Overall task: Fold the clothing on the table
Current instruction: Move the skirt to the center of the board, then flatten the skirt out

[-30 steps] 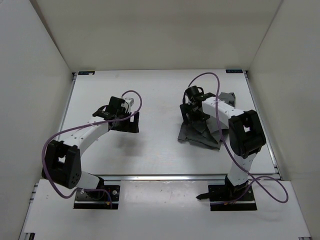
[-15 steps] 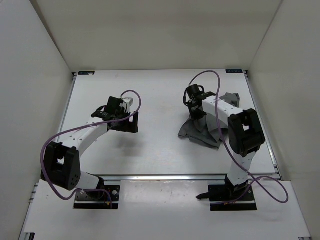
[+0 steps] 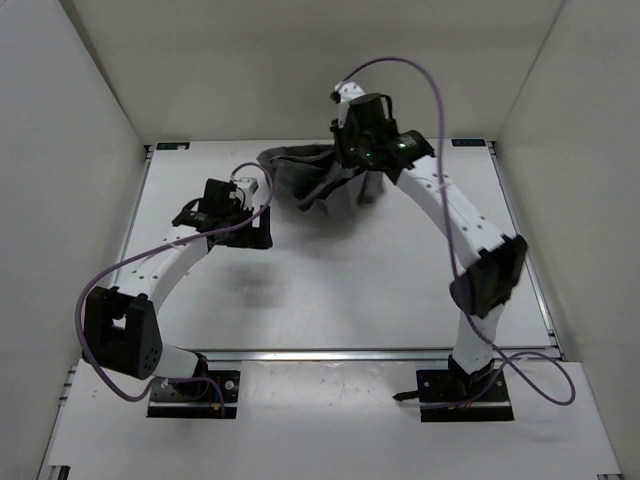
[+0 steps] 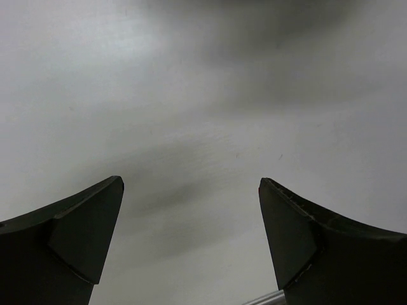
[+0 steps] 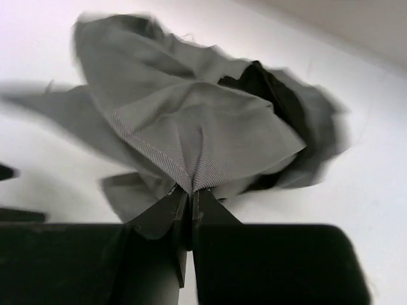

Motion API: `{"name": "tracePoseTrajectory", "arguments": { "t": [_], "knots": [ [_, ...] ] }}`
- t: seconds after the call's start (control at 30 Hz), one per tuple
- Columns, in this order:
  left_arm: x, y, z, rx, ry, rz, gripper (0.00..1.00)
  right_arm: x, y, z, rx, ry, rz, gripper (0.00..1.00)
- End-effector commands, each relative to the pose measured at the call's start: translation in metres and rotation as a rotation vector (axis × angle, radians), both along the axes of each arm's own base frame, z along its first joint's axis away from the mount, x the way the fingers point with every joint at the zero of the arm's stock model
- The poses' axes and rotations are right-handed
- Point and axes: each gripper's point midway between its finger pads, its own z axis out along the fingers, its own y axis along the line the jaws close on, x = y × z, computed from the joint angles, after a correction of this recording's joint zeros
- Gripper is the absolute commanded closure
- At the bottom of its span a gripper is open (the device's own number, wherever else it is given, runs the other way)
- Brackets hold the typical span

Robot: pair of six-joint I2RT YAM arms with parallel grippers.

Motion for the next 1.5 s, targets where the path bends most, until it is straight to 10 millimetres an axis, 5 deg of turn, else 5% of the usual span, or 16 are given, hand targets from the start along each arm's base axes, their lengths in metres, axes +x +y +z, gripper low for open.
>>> {"name": "tracePoseTrajectory", "arguments": {
  "t": [0.0, 0.07, 0.13, 0.23, 0.27, 0.33, 0.43, 0.57, 0.7, 0.87, 1.0, 1.2, 1.47],
  "knots": [
    [0.023, 0.005, 0.048, 0.005, -0.134, 0.018, 0.02, -0.039, -0.037, 0.167, 0.185, -0.385, -0.014, 1.0],
    [0.025, 0.011, 0.072, -0.014, -0.192, 0.04, 0.01, -0.048, -0.059, 0.168, 0.184, -0.412, -0.055, 1.0],
    [0.022, 0.014, 0.081, -0.035, -0.222, 0.054, 0.01, -0.049, -0.079, 0.142, 0.188, -0.357, -0.083, 1.0],
    [0.014, 0.016, 0.101, -0.068, -0.29, 0.067, 0.01, -0.059, -0.1, 0.042, 0.105, -0.137, -0.117, 1.0],
    [0.009, 0.016, 0.104, -0.076, -0.306, 0.068, 0.01, -0.063, -0.103, 0.025, 0.09, -0.101, -0.112, 1.0],
    [0.0, 0.012, 0.105, -0.103, -0.326, 0.064, 0.01, -0.089, -0.104, -0.049, 0.028, 0.062, -0.105, 0.99],
    [-0.016, 0.004, 0.098, -0.145, -0.328, 0.044, 0.01, -0.131, -0.092, -0.115, 0.029, 0.22, -0.064, 1.0],
    [-0.03, -0.004, 0.08, -0.166, -0.273, 0.023, 0.02, -0.168, -0.076, -0.14, 0.114, 0.292, -0.002, 1.0],
    [-0.036, -0.029, 0.073, -0.214, -0.239, -0.039, 0.02, -0.17, -0.062, -0.128, 0.146, 0.278, 0.063, 1.0],
    [-0.043, -0.087, 0.069, -0.337, -0.184, -0.17, 0.01, -0.165, -0.067, -0.126, 0.115, 0.278, 0.046, 1.0],
    [-0.054, -0.139, 0.062, -0.408, -0.126, -0.274, 0.02, -0.176, -0.095, -0.15, 0.049, 0.31, -0.036, 0.88],
    [-0.06, -0.18, 0.037, -0.512, -0.017, -0.287, 0.02, -0.194, -0.168, -0.178, -0.005, 0.409, -0.256, 0.59],
    [-0.06, -0.232, 0.025, -0.485, -0.013, -0.348, 0.01, -0.216, -0.191, -0.169, 0.13, 0.349, -0.338, 0.3]
  ]
}}
